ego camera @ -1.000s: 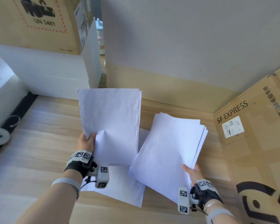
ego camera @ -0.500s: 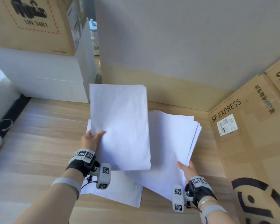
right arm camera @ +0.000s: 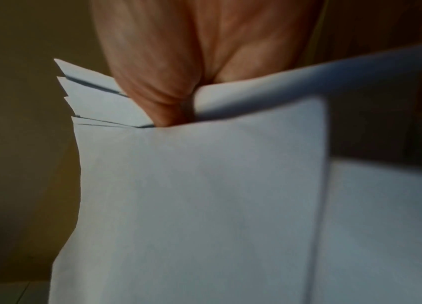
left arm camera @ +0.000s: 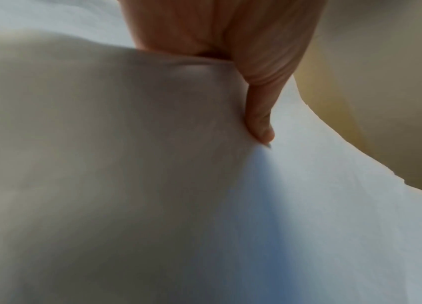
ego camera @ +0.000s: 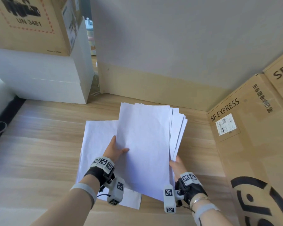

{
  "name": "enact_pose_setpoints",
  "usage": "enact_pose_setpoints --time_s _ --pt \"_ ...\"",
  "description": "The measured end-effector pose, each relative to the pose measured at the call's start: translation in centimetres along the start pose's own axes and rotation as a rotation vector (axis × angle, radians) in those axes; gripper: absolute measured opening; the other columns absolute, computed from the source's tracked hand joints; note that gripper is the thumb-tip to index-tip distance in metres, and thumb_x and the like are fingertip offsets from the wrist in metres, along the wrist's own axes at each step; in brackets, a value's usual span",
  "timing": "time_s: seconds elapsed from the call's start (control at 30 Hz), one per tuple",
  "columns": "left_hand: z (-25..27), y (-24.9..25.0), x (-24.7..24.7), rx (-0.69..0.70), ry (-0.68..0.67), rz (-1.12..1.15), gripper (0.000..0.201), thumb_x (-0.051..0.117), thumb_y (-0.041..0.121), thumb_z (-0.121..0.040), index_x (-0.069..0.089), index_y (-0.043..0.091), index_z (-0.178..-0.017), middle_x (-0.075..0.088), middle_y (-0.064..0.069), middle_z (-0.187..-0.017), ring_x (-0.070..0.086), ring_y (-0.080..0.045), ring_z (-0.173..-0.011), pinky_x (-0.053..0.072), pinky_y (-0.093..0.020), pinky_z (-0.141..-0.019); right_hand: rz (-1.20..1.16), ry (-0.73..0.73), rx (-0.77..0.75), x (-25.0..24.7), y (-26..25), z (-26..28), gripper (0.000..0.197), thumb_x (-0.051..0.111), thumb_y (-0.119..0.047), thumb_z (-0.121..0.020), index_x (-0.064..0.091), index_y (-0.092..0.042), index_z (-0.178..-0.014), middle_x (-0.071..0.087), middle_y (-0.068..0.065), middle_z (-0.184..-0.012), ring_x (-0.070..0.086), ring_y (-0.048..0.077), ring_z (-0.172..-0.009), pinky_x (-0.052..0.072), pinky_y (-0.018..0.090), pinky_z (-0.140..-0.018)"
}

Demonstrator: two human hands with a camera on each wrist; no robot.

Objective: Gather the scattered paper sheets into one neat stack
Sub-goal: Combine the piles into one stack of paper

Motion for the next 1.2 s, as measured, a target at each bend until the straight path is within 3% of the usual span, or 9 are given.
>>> enact_pose_setpoints --time_s 0.23,0.33,0.43,0.5,0.57,0.67,0.87,1.0,1.2 --pt "0.0 -0.2 0.9 0.055 0.014 0.070 0.074 0.079 -0.007 -0.058 0.033 0.030 -0.102 0.061 -0.008 -0.093 0.063 -0.036 -0.091 0.051 -0.053 -0.087 -0.190 0.004 0.289 -0.8 2.3 0.5 0.055 0.053 -0.056 -0.084 0.060 -0.012 -0.115 0.065 0.011 -0.117 0.058 0.028 -0.113 0.041 0.044 -0.104" --pt "0.1 -0.2 2.4 0.057 -0.033 0.113 0.075 0.080 -0.003 -0.057 0.033 0.041 -0.095 0.064 -0.020 -0.091 0.064 -0.037 -0.080 0.054 -0.050 -0.080 0.034 0.033 0.165 -1.2 2.4 -0.5 0.064 0.073 -0.033 -0.076 0.051 0.000 -0.126 0.057 0.016 -0.129 0.053 0.028 -0.121 0.036 0.042 -0.109" --pt "0.1 -0.3 2.4 0.056 0.011 0.184 0.055 0.079 0.021 -0.063 0.037 0.046 -0.088 0.064 -0.011 -0.091 0.061 -0.029 -0.080 0.051 -0.043 -0.075 0.163 0.105 0.082 -2.9 2.7 -1.6 0.092 0.085 -0.041 -0.053 0.048 0.003 -0.125 0.058 0.016 -0.126 0.056 0.029 -0.115 0.040 0.045 -0.105" --pt "0.0 -1.0 0.0 0.017 0.243 -0.051 0.040 0.069 0.031 -0.076 0.042 0.039 -0.104 0.061 -0.009 -0.104 0.057 -0.032 -0.100 0.045 -0.041 -0.083 0.122 0.145 0.070 -4.0 2.6 -1.5 0.057 0.077 -0.019 -0.072 0.053 0.006 -0.118 0.061 0.019 -0.120 0.058 0.032 -0.111 0.042 0.045 -0.102" --pt "0.5 -2.9 -2.1 -0.158 0.393 -0.413 0.060 0.067 0.038 -0.077 0.038 0.026 -0.128 0.051 -0.009 -0.128 0.043 -0.034 -0.120 0.038 -0.042 -0.095 0.095 0.177 0.076 -5.1 2.3 -0.9 0.032 0.067 -0.006 -0.082 0.057 0.004 -0.111 0.063 0.016 -0.110 0.059 0.030 -0.104 0.043 0.040 -0.096" --pt "1.5 -5.1 -2.1 -0.307 0.375 -0.634 0.085 0.072 0.044 -0.068 0.026 0.023 -0.136 0.036 -0.005 -0.137 0.036 -0.030 -0.124 0.035 -0.042 -0.098 0.072 0.206 0.063 -6.5 2.5 -0.7 0.038 0.065 -0.006 -0.083 0.054 0.007 -0.118 0.061 0.014 -0.109 0.055 0.027 -0.100 0.040 0.038 -0.094" --pt "1.8 -6.6 -3.4 -0.360 0.523 -0.571 0.076 0.065 0.052 -0.070 0.029 0.029 -0.133 0.021 -0.010 -0.146 0.025 -0.032 -0.132 0.025 -0.045 -0.106 0.011 0.177 0.001 -6.7 2.6 -0.5 0.022 0.058 0.005 -0.085 0.061 -0.006 -0.104 0.062 0.007 -0.103 0.054 0.025 -0.104 0.037 0.037 -0.098" --pt "1.8 -7.3 -8.8 -0.445 0.685 -0.396 0.084 0.073 0.041 -0.068 0.027 0.028 -0.138 0.023 -0.014 -0.146 0.023 -0.035 -0.134 0.021 -0.048 -0.108 -0.004 0.176 -0.001 -7.1 3.0 -0.6 0.021 0.059 0.003 -0.085 0.060 -0.007 -0.103 0.062 0.010 -0.105 0.055 0.026 -0.101 0.038 0.037 -0.097" --pt "-0.4 -7.0 -9.1 -0.406 0.477 -0.465 0.087 0.073 0.015 -0.070 0.022 0.030 -0.138 0.051 -0.016 -0.130 0.047 -0.034 -0.121 0.037 -0.045 -0.101 -0.006 0.168 0.004 -6.9 3.5 -0.8 0.017 0.061 0.001 -0.084 0.060 -0.013 -0.095 0.061 0.011 -0.106 0.055 0.026 -0.103 0.037 0.037 -0.097"
Point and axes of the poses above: each hand's wrist, its own z-axis away from the middle knuckle, its own x-axis out of the palm, y = z × x, the point moved 9 cm from there along -z, towards the middle knuckle
